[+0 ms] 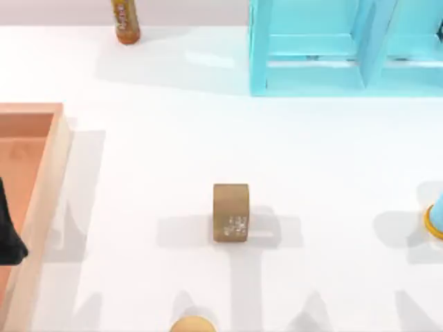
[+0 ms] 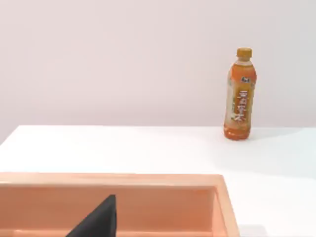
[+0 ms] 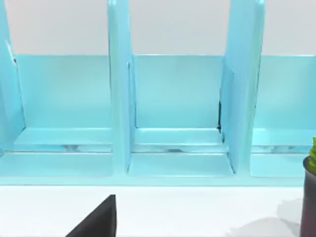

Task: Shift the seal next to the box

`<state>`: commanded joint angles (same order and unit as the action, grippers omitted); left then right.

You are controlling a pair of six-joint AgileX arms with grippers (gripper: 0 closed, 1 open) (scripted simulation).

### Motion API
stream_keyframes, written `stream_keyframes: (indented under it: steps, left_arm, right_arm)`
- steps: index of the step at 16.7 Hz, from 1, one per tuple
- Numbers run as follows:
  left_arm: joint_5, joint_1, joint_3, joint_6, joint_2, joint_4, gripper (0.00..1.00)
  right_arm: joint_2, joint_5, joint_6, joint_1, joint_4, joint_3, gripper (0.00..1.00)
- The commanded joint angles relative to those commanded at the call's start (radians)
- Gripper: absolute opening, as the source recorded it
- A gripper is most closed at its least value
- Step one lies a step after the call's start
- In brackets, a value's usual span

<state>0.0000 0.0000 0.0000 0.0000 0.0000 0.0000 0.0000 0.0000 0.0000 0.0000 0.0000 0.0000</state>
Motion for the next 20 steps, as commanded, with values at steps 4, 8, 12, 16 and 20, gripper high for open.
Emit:
stream_keyframes:
  steps: [4,8,12,16,20]
  left_arm:
    - [0.0,-0.01,0.026,-0.009,0.03,-0.018,1.0]
    - [0.0,-0.068,0.177,-0.065,0.201,-0.124,1.0]
    - [0.0,-0.168,0.437,-0.16,0.489,-0.307,1.0]
    - [0.001,-0.293,0.763,-0.28,0.846,-0.535,1.0]
    - [0.001,-0.428,1.114,-0.41,1.23,-0.781,1.0]
  right_arm:
    - [0.0,0.0,0.0,0.0,0.0,0.0,1.0]
    - [0.0,0.0,0.0,0.0,0.0,0.0,1.0]
    - [0.0,0.0,0.0,0.0,0.0,0.0,1.0]
    - [0.0,0.0,0.0,0.0,0.0,0.0,1.0]
    - [0.0,0.0,0.0,0.0,0.0,0.0,1.0]
